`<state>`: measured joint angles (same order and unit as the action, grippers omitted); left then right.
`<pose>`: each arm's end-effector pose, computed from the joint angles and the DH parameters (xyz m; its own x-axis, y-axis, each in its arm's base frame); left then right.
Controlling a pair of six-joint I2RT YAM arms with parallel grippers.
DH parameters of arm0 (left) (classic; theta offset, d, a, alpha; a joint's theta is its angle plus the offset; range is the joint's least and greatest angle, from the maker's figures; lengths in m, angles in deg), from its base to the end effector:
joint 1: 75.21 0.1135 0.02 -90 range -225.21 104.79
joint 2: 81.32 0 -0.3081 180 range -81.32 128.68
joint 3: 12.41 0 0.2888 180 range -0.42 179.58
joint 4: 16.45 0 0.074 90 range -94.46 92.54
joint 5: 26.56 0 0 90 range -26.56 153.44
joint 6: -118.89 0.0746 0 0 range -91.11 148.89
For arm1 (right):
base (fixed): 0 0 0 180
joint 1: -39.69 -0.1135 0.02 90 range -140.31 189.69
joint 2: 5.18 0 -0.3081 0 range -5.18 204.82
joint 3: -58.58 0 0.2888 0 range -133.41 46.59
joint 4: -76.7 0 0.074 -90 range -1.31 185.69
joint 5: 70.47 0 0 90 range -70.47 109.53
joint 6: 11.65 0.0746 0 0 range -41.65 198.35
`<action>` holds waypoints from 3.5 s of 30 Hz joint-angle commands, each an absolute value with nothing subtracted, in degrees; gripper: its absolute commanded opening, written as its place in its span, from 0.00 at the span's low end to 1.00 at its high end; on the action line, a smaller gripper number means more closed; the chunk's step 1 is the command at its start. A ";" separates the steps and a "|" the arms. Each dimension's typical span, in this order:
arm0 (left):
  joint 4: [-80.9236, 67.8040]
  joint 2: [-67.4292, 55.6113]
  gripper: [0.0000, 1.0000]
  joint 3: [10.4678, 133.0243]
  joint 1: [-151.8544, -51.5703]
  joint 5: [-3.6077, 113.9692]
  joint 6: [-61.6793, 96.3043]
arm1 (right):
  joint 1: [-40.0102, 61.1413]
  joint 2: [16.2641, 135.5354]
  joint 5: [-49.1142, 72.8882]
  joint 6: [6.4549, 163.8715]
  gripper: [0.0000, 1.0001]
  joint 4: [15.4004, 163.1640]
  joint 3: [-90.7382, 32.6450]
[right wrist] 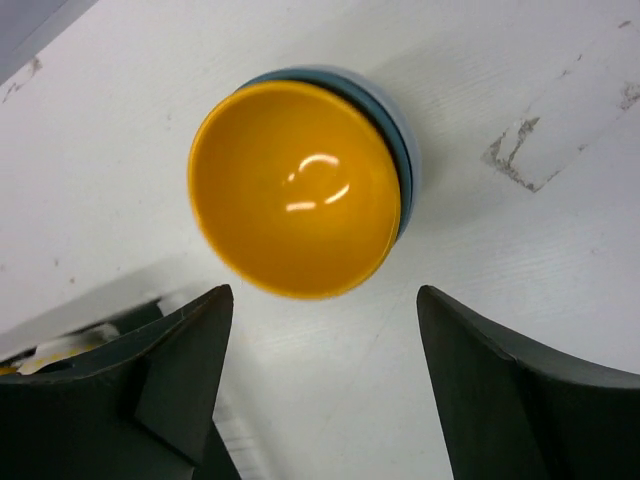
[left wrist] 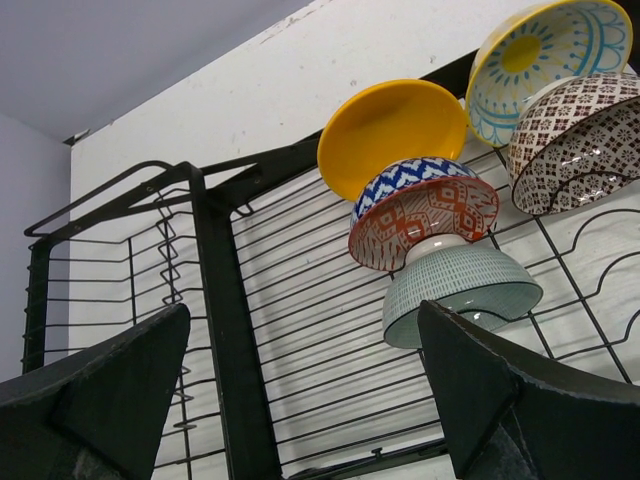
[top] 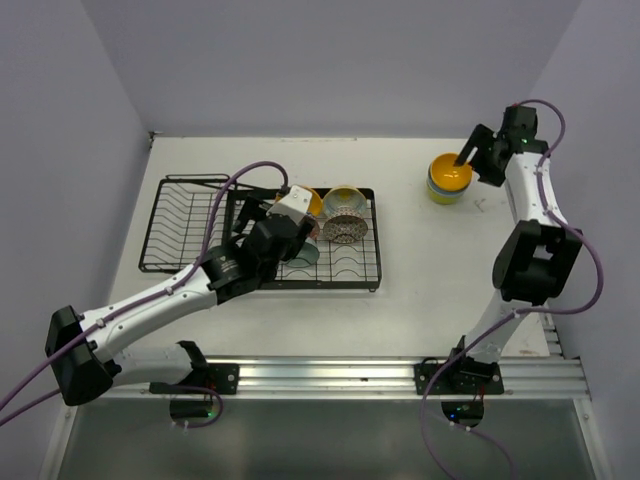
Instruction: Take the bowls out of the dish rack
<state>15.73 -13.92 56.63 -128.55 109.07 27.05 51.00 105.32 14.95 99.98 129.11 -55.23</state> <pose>0.2213 -0.2080 0.3421 -0.3094 0.3782 -0.8725 0.1835 0.9240 0.3354 0.5046 -0.0948 0.3066 -0.6358 0.5019 -0.5864 0.4073 0.8635 0.2975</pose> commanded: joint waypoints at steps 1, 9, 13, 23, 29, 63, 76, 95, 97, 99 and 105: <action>12.07 -14.08 1.00 56.09 -128.48 107.31 27.31 | 51.12 94.94 10.22 101.20 0.79 124.20 -49.67; 10.22 -12.07 1.00 55.12 -128.39 100.54 28.36 | 50.94 74.83 1.87 103.05 0.81 110.93 -19.83; 9.35 -10.04 1.00 54.51 -128.39 99.74 30.37 | 50.85 67.43 -3.66 104.36 0.75 102.69 -6.52; 5.30 -7.66 0.65 50.56 -128.39 97.72 34.43 | 50.68 58.01 -8.42 105.06 0.72 93.52 7.56; 2.31 -7.84 0.59 47.57 -128.39 93.59 37.76 | 50.68 59.24 -10.53 106.74 0.71 90.36 9.23; 1.78 6.14 0.19 51.78 -128.47 98.42 43.13 | 50.59 57.92 -10.09 108.58 0.70 86.40 11.43; 4.86 7.37 0.00 53.89 -128.56 106.15 36.72 | 50.59 57.40 -9.48 108.23 0.70 86.66 11.61; 21.54 10.53 0.00 58.55 -135.06 131.02 3.25 | 50.59 57.22 -8.86 108.23 0.70 86.84 11.69; 24.10 11.14 0.00 59.08 -135.59 133.91 -1.83 | 50.59 57.22 -8.95 108.23 0.70 86.75 11.69; 27.70 11.32 0.00 59.52 -135.94 135.15 -5.11 | 50.59 57.31 -8.95 108.32 0.70 86.75 11.69; 33.42 10.71 0.00 59.26 -136.38 137.53 -14.17 | 50.59 57.57 -8.95 108.32 0.70 86.67 11.78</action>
